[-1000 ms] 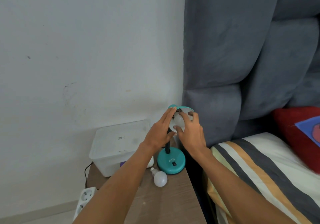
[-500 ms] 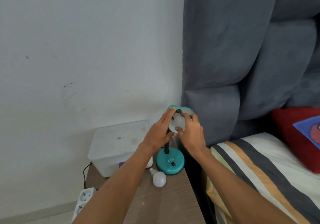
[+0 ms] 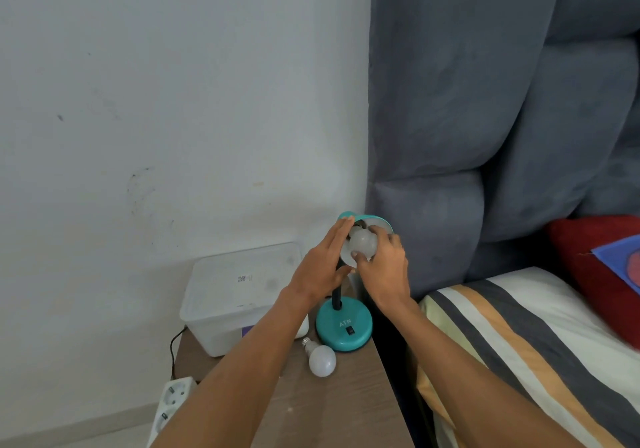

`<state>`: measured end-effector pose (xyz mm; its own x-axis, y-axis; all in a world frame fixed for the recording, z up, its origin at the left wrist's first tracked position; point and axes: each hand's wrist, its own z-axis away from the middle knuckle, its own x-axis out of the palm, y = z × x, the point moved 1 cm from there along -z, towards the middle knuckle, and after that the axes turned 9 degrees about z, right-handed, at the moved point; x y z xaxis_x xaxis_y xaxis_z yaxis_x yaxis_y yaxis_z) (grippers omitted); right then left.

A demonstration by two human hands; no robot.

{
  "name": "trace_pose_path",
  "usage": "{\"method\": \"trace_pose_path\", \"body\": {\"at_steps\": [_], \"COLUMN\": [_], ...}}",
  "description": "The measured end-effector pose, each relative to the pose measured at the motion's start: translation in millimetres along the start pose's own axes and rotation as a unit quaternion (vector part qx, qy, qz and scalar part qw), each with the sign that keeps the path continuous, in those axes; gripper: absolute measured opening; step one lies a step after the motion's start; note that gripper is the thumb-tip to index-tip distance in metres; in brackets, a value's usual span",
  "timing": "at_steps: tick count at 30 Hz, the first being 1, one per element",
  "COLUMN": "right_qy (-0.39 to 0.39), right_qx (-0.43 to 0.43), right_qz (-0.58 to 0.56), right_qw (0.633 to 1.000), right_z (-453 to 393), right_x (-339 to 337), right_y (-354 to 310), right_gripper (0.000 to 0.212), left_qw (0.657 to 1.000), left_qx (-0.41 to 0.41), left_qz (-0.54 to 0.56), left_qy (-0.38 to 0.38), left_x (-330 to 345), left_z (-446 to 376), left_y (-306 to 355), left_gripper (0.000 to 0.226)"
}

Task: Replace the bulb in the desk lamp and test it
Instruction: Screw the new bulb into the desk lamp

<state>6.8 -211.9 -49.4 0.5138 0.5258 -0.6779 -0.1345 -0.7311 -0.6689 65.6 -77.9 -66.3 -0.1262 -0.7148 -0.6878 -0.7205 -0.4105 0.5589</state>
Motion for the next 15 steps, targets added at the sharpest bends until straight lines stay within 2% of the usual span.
{"method": "trace_pose_path", "body": {"at_steps": [3, 5, 7, 10, 12, 15], "right_qy": [-0.008, 0.019, 0.045, 0.011, -0.009, 0.001], "right_qx": [0.091, 0.07, 0.008, -0.058, -0.05, 0.004], "right_qz": [-0.014, 0.009, 0.022, 0.067, 0.077, 0.027], "right_qw": [0.996, 0.997, 0.999, 0.996, 0.996, 1.0], "right_z": [-4.0, -2.9, 1.0, 3.0, 2.6, -3.2], "right_x": [-0.6, -2.3, -3.3, -1.1, 0.0, -2.0], "right_y": [1.5, -1.6, -5.9, -7.3, -4.4, -1.4], "right_gripper": [0.059, 0.057, 0.051, 0.05, 0.056, 0.057], "left_qw": [1.0, 1.0, 1.0, 1.0, 1.0, 1.0], "left_qx": [0.001, 0.005, 0.006, 0.001, 0.001, -0.002], "left_qz": [0.0, 0.002, -0.001, -0.003, -0.002, -0.003], "left_qy": [-0.001, -0.002, -0.001, 0.001, 0.0, -0.002], "left_x": [-0.4, 0.0, 0.9, 1.7, 1.6, -0.1], "left_z": [0.1, -0.2, -0.3, 0.1, 0.4, -0.2], "left_y": [0.3, -0.2, -0.5, -1.6, -1.9, -1.3], "left_gripper": [0.09, 0.09, 0.093, 0.097, 0.097, 0.095]}}
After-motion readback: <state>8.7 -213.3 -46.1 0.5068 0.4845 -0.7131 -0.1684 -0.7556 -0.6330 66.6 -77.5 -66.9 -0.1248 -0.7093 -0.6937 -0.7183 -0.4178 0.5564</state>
